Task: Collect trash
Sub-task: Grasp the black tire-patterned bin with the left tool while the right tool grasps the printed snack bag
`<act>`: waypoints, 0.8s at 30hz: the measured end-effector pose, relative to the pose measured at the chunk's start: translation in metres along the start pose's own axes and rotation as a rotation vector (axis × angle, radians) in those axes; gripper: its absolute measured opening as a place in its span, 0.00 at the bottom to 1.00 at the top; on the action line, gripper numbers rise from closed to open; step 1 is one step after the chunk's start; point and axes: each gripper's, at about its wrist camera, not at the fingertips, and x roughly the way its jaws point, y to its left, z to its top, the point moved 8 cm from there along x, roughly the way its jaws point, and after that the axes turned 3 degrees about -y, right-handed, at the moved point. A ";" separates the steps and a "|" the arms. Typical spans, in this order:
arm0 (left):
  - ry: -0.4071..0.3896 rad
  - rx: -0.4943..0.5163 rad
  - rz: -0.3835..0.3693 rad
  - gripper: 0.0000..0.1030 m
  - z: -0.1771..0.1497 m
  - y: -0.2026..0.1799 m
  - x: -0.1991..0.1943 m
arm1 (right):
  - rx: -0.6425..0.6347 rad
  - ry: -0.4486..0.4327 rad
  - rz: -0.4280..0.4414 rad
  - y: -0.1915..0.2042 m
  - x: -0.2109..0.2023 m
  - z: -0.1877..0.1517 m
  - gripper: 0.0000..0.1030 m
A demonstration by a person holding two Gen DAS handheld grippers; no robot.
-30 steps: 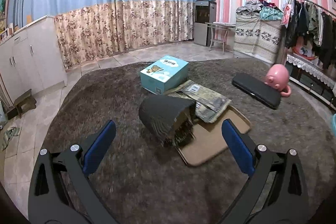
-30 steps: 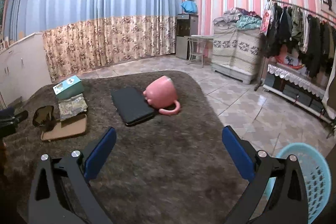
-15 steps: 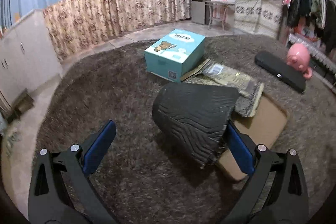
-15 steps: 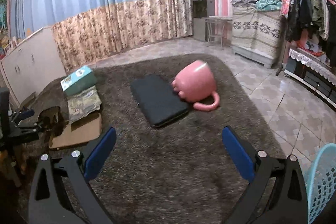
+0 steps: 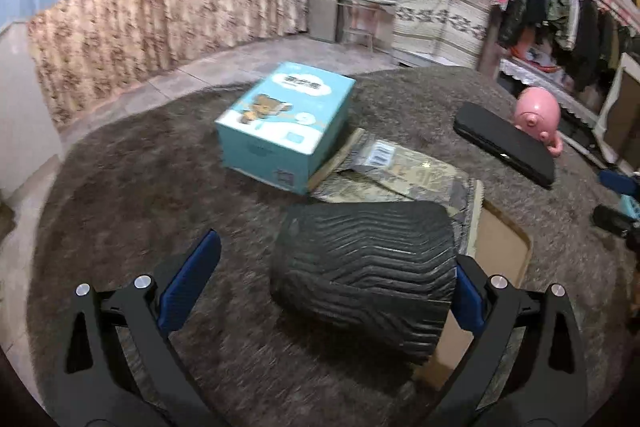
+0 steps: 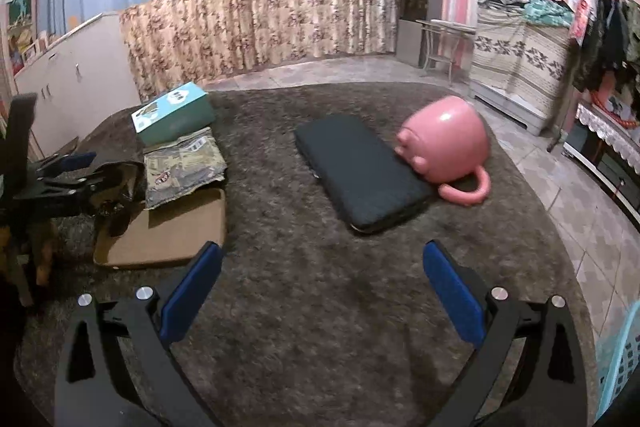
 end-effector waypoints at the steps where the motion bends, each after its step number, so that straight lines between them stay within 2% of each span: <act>1: 0.012 -0.002 -0.014 0.94 -0.001 -0.002 0.003 | -0.013 0.000 0.004 0.006 0.005 0.002 0.96; 2: 0.018 -0.001 -0.014 0.90 -0.003 -0.003 0.004 | -0.019 0.002 0.005 0.008 0.008 0.003 0.96; 3: 0.020 0.005 -0.016 0.79 -0.005 -0.005 0.004 | -0.025 0.006 0.009 0.012 0.012 0.004 0.96; 5: 0.006 0.018 -0.034 0.68 -0.005 -0.011 -0.002 | -0.034 0.015 0.023 0.020 0.020 0.006 0.95; 9: -0.066 0.024 0.037 0.68 -0.002 -0.006 -0.024 | -0.053 0.015 0.043 0.037 0.033 0.016 0.95; 13: -0.114 -0.022 0.214 0.68 -0.011 0.015 -0.056 | -0.069 0.011 0.070 0.057 0.050 0.034 0.95; 16: -0.139 -0.079 0.361 0.68 -0.029 0.038 -0.073 | -0.073 0.045 0.095 0.072 0.073 0.040 0.95; 20: -0.147 -0.184 0.397 0.68 -0.031 0.063 -0.077 | -0.087 0.104 0.130 0.094 0.106 0.038 0.93; 24: -0.112 -0.194 0.374 0.68 -0.033 0.068 -0.067 | -0.078 0.184 0.180 0.106 0.130 0.033 0.82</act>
